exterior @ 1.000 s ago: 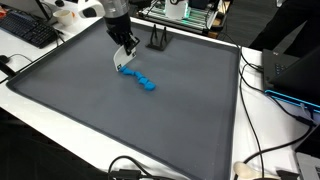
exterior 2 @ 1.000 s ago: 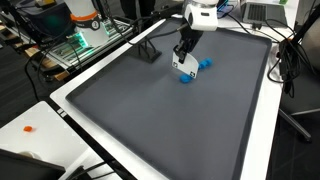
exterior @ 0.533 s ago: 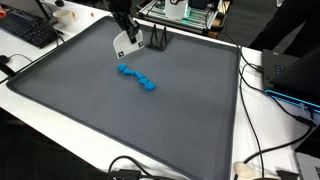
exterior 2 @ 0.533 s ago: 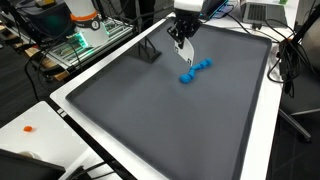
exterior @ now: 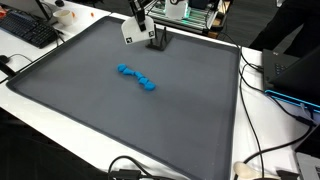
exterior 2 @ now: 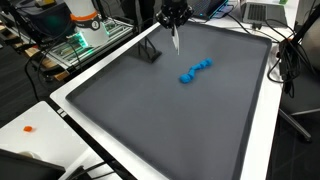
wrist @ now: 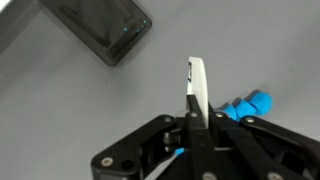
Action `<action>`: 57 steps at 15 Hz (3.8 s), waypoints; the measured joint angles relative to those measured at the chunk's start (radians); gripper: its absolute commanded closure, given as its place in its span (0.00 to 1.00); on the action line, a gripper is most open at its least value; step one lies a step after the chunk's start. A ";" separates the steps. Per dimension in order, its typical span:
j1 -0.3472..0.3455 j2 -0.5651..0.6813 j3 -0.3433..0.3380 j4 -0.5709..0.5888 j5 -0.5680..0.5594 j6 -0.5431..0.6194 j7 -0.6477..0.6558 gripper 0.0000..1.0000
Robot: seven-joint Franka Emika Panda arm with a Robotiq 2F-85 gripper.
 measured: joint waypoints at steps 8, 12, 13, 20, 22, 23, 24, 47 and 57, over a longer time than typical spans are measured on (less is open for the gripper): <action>0.000 -0.130 0.019 -0.208 0.088 0.085 0.182 0.99; 0.000 -0.158 0.036 -0.294 0.132 0.157 0.250 0.99; 0.000 -0.163 0.039 -0.314 0.138 0.178 0.263 0.99; 0.001 -0.181 0.055 -0.442 0.245 0.330 0.290 0.99; 0.001 -0.182 0.055 -0.468 0.268 0.366 0.296 0.99; 0.001 -0.182 0.055 -0.478 0.277 0.380 0.303 0.99; 0.001 -0.182 0.055 -0.488 0.285 0.393 0.308 0.99; 0.001 -0.130 0.069 -0.524 0.315 0.532 0.387 0.99; 0.001 -0.125 0.075 -0.524 0.314 0.547 0.388 0.99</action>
